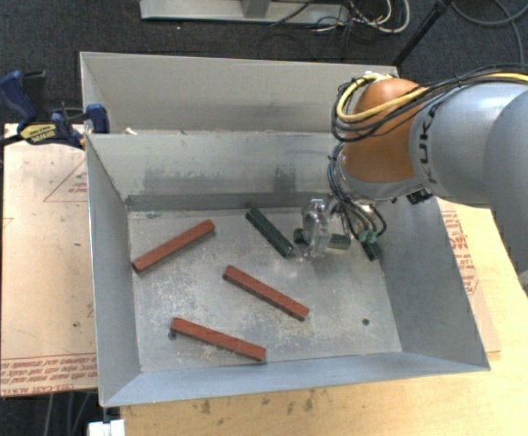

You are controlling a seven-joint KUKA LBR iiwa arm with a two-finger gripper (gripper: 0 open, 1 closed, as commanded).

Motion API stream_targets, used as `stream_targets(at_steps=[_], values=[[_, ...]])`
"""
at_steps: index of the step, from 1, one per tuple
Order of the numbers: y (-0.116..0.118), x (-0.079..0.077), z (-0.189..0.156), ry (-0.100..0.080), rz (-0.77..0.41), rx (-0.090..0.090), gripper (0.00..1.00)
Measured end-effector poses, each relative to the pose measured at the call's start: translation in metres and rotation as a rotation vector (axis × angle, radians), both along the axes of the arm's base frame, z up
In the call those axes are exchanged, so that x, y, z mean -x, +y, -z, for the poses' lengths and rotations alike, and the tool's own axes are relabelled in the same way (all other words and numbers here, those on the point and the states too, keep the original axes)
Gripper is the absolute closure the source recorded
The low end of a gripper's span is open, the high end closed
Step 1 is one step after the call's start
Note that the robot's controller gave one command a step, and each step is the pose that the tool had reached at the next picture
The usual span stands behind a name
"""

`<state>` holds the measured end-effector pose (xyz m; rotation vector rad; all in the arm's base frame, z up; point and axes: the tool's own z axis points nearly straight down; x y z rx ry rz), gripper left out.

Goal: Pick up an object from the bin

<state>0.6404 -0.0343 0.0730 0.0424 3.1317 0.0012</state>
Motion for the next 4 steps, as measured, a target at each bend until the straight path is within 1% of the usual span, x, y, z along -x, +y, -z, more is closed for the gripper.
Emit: stream_targets(at_steps=[1, 2, 3, 4], values=[[0.0, 0.0, 0.0, 0.0, 0.0, 0.0, 1.0], [0.0, 0.002, -0.045, 0.013, 0.004, -0.001, 1.0], [0.002, -0.004, -0.077, 0.007, 0.021, 0.0, 0.0], [0.003, -0.005, -0.063, 0.007, 0.028, -0.001, 0.0]])
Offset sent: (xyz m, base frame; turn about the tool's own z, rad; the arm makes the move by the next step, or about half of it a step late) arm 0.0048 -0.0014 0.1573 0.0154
